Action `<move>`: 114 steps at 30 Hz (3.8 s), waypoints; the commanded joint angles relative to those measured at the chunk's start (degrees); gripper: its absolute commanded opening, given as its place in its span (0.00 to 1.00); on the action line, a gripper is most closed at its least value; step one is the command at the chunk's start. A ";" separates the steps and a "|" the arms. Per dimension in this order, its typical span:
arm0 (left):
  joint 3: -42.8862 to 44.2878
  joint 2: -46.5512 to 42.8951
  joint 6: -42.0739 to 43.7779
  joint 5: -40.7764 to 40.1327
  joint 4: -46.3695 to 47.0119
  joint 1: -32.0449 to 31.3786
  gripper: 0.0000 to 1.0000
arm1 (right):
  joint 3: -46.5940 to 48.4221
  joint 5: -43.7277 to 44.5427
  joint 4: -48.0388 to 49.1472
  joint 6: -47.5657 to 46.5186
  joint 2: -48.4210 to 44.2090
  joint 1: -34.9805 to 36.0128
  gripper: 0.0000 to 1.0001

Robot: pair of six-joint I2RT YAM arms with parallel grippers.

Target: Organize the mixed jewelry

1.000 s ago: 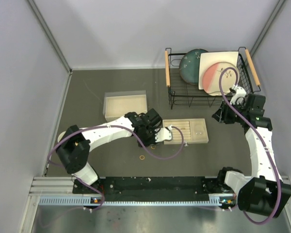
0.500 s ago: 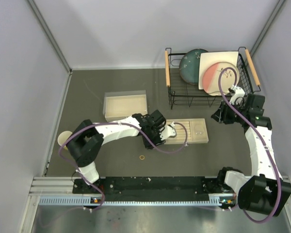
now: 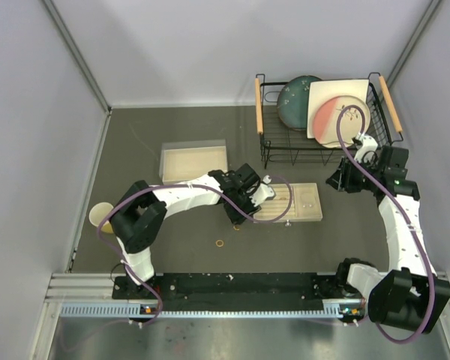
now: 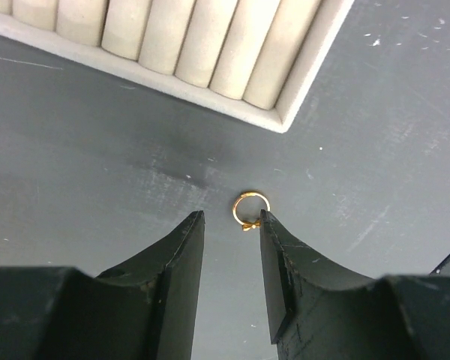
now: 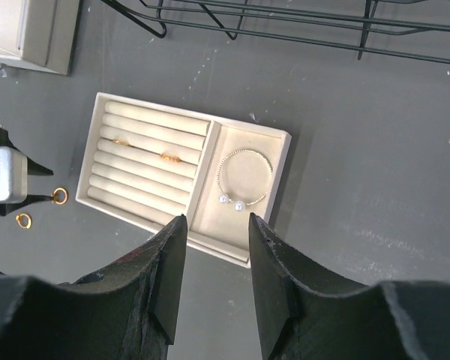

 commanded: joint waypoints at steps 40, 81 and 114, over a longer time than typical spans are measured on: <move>-2.14 3.83 -2.33 -2.84 2.06 0.22 0.27 | -0.25 -0.55 0.54 -1.03 0.33 -0.69 0.39; 7.87 3.57 16.92 -6.09 1.27 2.86 0.39 | -0.16 -0.11 0.37 -1.21 1.21 -0.78 0.38; 15.17 12.62 -11.47 0.32 -9.45 7.78 0.45 | -0.34 0.51 0.28 -1.21 1.29 -0.70 0.38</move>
